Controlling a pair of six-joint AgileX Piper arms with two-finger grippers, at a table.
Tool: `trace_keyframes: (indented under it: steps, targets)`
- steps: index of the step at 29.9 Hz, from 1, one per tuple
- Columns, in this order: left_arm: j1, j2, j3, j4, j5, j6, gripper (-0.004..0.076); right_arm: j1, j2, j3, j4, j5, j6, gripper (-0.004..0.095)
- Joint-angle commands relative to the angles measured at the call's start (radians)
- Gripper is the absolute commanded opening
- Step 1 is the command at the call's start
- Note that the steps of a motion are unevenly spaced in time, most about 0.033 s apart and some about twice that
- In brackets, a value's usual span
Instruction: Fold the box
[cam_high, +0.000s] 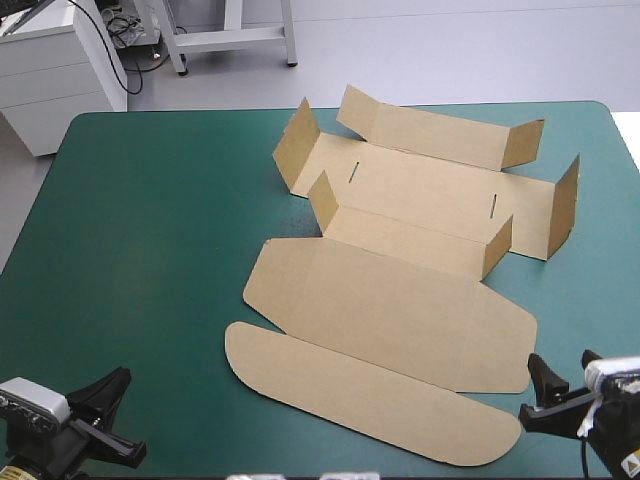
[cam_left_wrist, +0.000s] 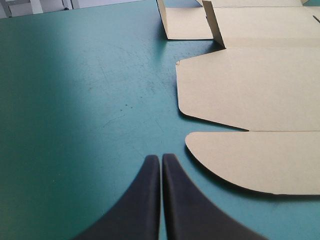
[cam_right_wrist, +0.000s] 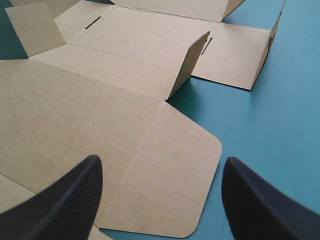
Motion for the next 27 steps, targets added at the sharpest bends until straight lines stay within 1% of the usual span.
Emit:
trace_keyframes:
  steps: [1, 7, 13, 20, 24, 27]
  targets:
    - [-0.003, 0.017, -0.021, 0.002, -0.077, -0.005, -0.0008, 0.005, 0.139, -0.103, 0.000, -0.068, 0.027, 0.0616]
    - [-0.003, 0.017, -0.021, 0.002, -0.077, -0.005, -0.0008, 0.005, 0.410, -0.274, 0.004, -0.039, 0.049, 0.0615]
    - [-0.003, 0.017, -0.021, 0.002, -0.077, -0.005, -0.0008, 0.005, 0.666, -0.435, 0.004, -0.021, 0.067, 0.0589]
    - [-0.003, 0.017, -0.021, 0.002, -0.077, -0.005, -0.0008, 0.005, 0.976, -0.631, 0.012, 0.139, 0.103, 0.0589]
    - [-0.003, 0.017, -0.021, 0.002, -0.077, -0.005, -0.0008, 0.005, 1.098, -0.720, 0.060, 0.156, 0.106, 0.0589]
    - [-0.003, 0.017, -0.021, 0.002, -0.077, -0.005, -0.0008, 0.005, 1.177, -0.774, 0.065, 0.163, 0.121, 0.0589]
